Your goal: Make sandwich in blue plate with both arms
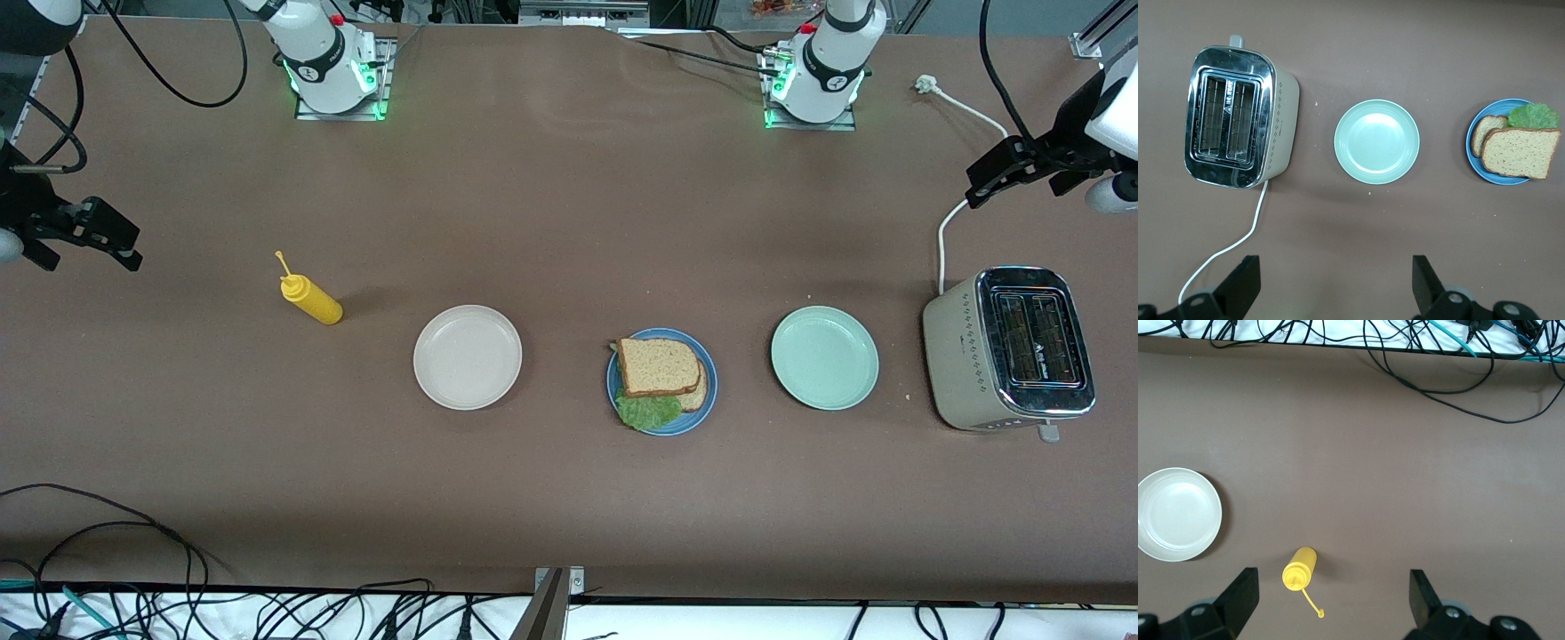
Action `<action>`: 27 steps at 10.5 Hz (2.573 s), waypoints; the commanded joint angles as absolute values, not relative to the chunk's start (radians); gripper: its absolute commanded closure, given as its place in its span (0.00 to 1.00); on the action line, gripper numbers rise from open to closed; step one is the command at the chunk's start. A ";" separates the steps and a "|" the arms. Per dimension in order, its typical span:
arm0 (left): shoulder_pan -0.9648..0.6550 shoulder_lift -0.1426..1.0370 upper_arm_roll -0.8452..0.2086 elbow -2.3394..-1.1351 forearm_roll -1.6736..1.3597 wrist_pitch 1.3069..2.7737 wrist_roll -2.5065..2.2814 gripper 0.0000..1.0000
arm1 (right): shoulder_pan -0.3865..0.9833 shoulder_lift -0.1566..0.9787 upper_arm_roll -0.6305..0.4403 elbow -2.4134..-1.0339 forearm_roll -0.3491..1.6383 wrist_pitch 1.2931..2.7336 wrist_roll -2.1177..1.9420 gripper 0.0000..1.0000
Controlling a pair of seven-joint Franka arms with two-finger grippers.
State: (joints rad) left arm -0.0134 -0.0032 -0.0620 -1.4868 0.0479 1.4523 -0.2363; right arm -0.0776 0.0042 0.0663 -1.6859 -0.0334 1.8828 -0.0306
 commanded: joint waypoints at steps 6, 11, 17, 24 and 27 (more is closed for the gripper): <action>-0.018 0.015 -0.055 -1.450 0.069 1.420 -0.253 0.00 | -0.083 0.023 0.054 -1.666 -0.034 1.891 -0.040 0.00; -0.011 0.017 -0.055 -1.450 0.069 1.420 -0.252 0.00 | -0.083 0.031 0.043 -1.669 -0.034 1.893 -0.040 0.00; -0.011 0.021 -0.054 -1.451 0.071 1.420 -0.253 0.00 | -0.083 0.031 0.032 -1.670 -0.032 1.884 -0.040 0.00; -0.009 0.021 -0.052 -1.451 0.071 1.420 -0.253 0.00 | -0.083 0.032 0.026 -1.672 -0.031 1.894 -0.040 0.00; -0.009 0.021 -0.052 -1.451 0.071 1.420 -0.252 0.00 | -0.083 0.032 0.026 -1.678 -0.029 1.899 -0.040 0.00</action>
